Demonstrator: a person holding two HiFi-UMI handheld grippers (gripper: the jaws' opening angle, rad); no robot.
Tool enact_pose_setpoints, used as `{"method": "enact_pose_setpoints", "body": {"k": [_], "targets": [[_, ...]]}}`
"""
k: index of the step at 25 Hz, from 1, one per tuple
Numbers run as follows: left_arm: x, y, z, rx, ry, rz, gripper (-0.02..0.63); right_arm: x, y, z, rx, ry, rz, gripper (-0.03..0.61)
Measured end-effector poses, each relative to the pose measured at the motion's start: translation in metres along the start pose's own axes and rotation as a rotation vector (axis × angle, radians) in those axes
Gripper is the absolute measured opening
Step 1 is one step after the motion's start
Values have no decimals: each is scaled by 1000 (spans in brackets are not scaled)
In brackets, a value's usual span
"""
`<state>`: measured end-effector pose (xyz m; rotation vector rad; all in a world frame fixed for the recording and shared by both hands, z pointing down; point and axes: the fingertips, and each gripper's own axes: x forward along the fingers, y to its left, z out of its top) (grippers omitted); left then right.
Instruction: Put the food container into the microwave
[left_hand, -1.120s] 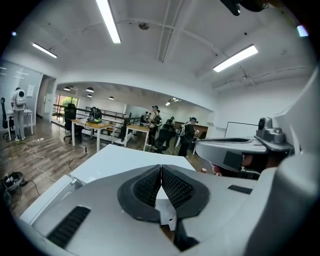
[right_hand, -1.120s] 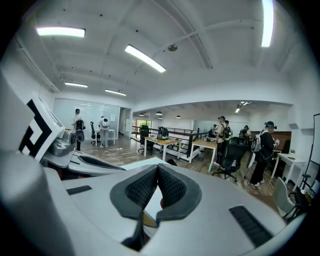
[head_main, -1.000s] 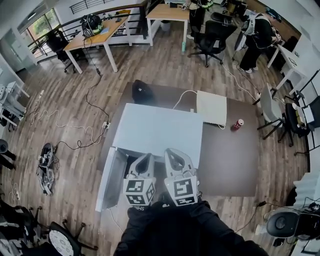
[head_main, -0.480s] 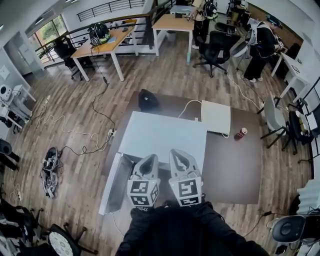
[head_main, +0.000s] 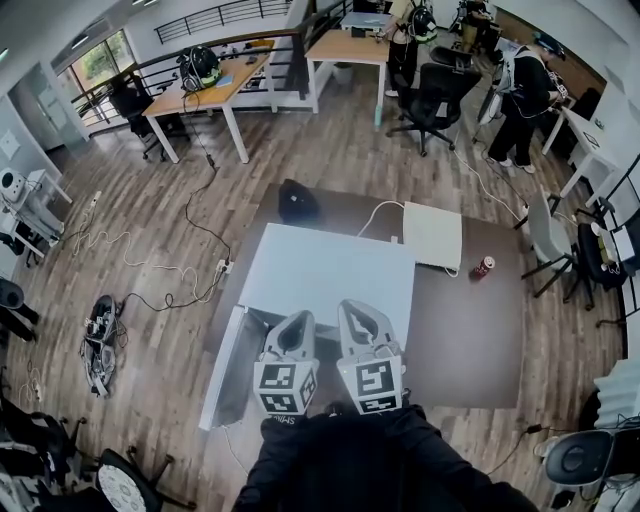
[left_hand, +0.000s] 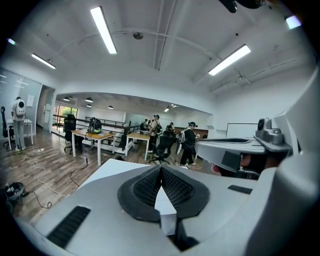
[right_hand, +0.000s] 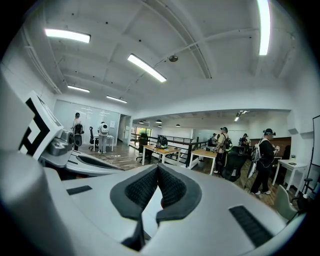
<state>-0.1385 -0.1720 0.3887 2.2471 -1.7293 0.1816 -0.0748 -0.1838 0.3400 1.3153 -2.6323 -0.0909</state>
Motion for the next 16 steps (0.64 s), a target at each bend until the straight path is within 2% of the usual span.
{"method": "enact_pose_setpoints", "body": {"k": [16], "targets": [[-10,2,-13,-12,14,-3,32,-6,9,-9,-7,15,-18,25]]}}
